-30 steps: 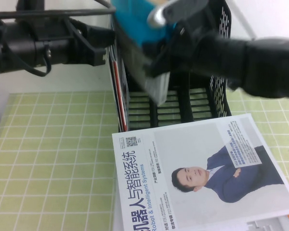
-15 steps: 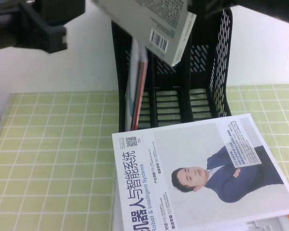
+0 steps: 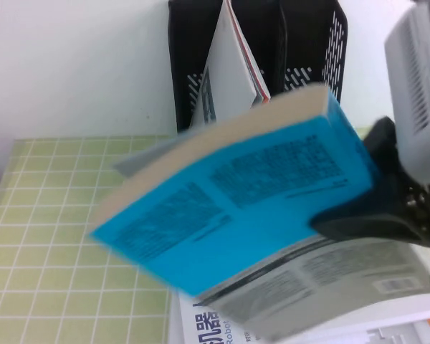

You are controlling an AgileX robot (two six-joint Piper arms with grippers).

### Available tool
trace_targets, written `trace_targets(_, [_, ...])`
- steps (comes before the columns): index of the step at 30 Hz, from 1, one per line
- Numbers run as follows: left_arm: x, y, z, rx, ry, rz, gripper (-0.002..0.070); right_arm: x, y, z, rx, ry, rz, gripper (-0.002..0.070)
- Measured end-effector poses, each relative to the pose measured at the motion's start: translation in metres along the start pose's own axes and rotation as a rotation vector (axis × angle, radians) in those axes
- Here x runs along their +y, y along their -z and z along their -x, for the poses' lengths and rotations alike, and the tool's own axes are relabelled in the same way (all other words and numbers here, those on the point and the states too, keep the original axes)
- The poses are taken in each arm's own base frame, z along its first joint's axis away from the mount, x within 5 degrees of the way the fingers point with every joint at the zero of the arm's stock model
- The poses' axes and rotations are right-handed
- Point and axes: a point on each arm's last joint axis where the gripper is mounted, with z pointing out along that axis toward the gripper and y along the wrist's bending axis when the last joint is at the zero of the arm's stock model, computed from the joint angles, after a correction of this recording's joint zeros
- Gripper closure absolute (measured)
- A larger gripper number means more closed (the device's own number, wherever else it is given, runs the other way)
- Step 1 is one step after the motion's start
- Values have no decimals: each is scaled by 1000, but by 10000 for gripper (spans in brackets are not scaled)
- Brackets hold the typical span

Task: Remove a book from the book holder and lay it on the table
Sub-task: Place the picked book on the book

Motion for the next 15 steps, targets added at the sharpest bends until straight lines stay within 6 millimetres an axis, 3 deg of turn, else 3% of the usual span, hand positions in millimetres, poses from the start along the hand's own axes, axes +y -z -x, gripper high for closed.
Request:
trace_targets(6, [-1, 8, -16, 155, 39, 20, 678, -18, 7, -14, 199, 46, -210, 476])
trace_targets(11, [11, -2, -34, 238, 103, 100, 678, -25, 8, -11, 349, 240, -400, 476])
trace_targets(15, [17, -9, -48, 287, 133, 121, 678, -19, -11, -7, 469, 326, -427, 476])
